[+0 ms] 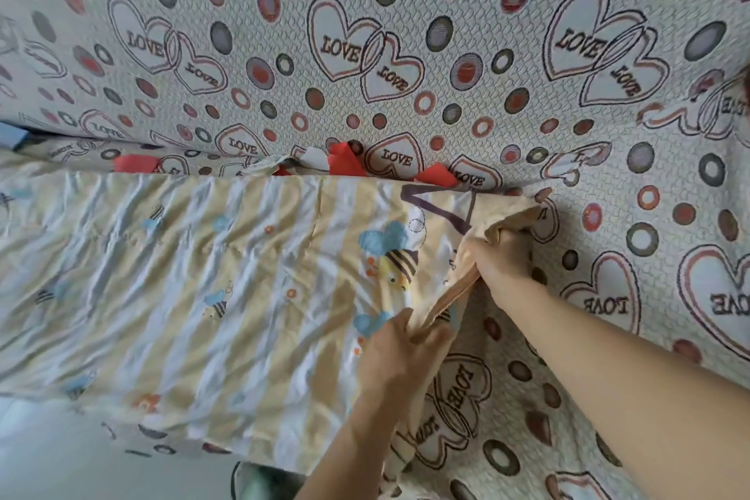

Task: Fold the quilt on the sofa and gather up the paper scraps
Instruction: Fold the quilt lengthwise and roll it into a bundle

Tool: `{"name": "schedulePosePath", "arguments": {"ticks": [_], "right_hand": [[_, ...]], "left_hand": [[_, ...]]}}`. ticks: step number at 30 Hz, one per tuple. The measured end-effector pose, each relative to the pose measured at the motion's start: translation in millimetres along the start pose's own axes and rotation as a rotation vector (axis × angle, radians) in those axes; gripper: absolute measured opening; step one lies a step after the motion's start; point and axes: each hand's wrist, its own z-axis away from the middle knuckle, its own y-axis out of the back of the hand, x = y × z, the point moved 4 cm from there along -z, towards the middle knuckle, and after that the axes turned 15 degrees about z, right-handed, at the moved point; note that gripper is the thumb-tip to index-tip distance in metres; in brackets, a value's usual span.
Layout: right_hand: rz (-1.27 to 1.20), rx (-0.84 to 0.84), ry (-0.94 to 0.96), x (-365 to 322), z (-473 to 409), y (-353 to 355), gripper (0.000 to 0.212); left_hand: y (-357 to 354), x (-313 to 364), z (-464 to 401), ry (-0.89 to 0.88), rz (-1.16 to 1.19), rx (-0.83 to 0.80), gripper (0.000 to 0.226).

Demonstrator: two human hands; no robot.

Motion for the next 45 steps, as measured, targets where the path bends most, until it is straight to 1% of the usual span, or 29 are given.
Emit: {"name": "schedulePosePath", "arguments": {"ticks": [1, 3, 5, 7, 9, 10, 13, 15, 19, 21, 23, 24, 26, 30, 33, 37, 41, 45], "right_hand": [[0.027, -0.015, 0.028, -6.6, 5.0, -6.6, 0.031], [0.102, 0.007, 0.108, -19.6, 15.5, -16.0, 0.018], [0.097, 0.068, 0.216, -31.1, 21.3, -20.7, 0.018], [0.095, 0.066, 0.295, -44.2, 28.1, -28.7, 0.017], [0.091, 0.027, 0.338, -55.1, 33.7, -37.5, 0.029], [0.103, 0.008, 0.361, -61.3, 37.1, -42.9, 0.031], [0.155, -0.023, 0.413, -74.4, 43.2, -60.3, 0.020], [0.161, -0.042, 0.422, -82.6, 48.9, -72.2, 0.018], [0.173, -0.079, 0.455, -98.8, 64.2, -97.4, 0.017], [0.182, -0.106, 0.470, -106.1, 71.4, -110.0, 0.024], [0.188, -0.113, 0.488, -113.4, 75.6, -125.3, 0.037], [0.193, -0.111, 0.496, -117.8, 78.2, -133.4, 0.040], [0.204, -0.113, 0.510, -125.6, 83.5, -148.9, 0.039], [0.220, -0.120, 0.518, -142.0, 95.3, -178.8, 0.051], [0.207, -0.123, 0.516, -155.8, 102.7, -200.1, 0.051], [0.206, -0.123, 0.498, -170.1, 107.9, -224.6, 0.057], [0.223, -0.102, 0.496, -187.3, 115.4, -249.7, 0.051], [0.261, -0.117, 0.464, -196.8, 118.6, -281.2, 0.052]], "left_hand": [[4.9, 0.3, 1.0, -0.021, -0.027, 0.061, 0.038], [12.0, -6.2, 1.4, -0.016, 0.057, 0.130, 0.032], [16.1, -10.2, 4.5, 0.007, 0.238, 0.114, 0.029], [22.1, -17.0, 5.6, 0.012, 0.347, 0.095, 0.026], [33.4, -18.9, 7.3, -0.027, 0.372, 0.128, 0.019], [40.8, -20.4, 8.3, -0.032, 0.378, 0.151, 0.019], [58.9, -28.4, 9.5, -0.022, 0.415, 0.174, 0.026], [68.5, -35.4, 9.3, -0.024, 0.431, 0.169, 0.027], [95.3, -48.4, 5.7, -0.023, 0.450, 0.204, 0.025], [108.9, -53.8, 3.1, -0.045, 0.464, 0.207, 0.025], [123.2, -60.6, -0.6, -0.072, 0.475, 0.209, 0.025], [130.4, -64.1, -2.6, -0.074, 0.485, 0.211, 0.023], [142.7, -71.7, -6.9, -0.066, 0.511, 0.215, 0.018], [166.6, -87.3, -15.1, -0.072, 0.545, 0.201, 0.025], [185.3, -97.4, -23.2, -0.057, 0.614, 0.172, 0.025], [213.9, -95.1, -27.8, -0.072, 0.710, 0.155, 0.026], [248.5, -99.1, -37.6, -0.086, 0.700, 0.126, 0.025], [275.3, -120.4, -56.2, -0.062, 0.661, 0.104, 0.025]]}}
